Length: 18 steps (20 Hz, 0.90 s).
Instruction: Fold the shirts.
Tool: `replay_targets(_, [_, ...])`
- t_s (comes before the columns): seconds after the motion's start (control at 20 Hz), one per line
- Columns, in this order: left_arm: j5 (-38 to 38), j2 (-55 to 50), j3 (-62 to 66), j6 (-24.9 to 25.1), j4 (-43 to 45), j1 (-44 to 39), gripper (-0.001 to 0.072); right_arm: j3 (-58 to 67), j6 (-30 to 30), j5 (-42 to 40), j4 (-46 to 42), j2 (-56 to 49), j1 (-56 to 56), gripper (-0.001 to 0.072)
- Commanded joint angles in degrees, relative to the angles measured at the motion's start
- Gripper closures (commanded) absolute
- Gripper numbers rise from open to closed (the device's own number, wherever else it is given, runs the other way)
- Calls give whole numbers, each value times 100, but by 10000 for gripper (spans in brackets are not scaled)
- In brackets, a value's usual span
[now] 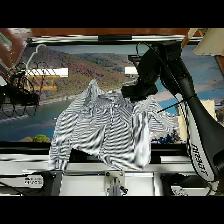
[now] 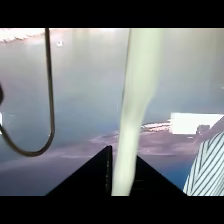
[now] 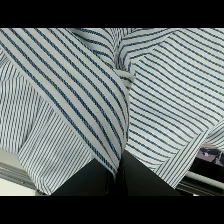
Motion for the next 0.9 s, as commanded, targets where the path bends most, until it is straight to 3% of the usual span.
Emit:
replay_targets(0.0, [11, 516, 125, -184, -4, -9, 667, 7, -72, 7, 0, -2, -2, 631])
replay_targets(0.2, [-151, 1438, 160, -221, -7, -546, 666, 13, -131, 11, -203, -2, -4, 631])
replay_targets(0.4, [-603, 2175, 48, -243, 153, -2225, 667, 11, -131, 7, -492, -2, -4, 631])
replay_targets(0.6, [-1209, 2575, -599, -833, 1615, -4022, 667, 11, -133, 7, -951, -2, -4, 631])
replay_targets(0.85, [-1338, 3239, -1738, -1318, 1753, -5047, 667, 11, -160, 4, -1287, -4, -90, 631])
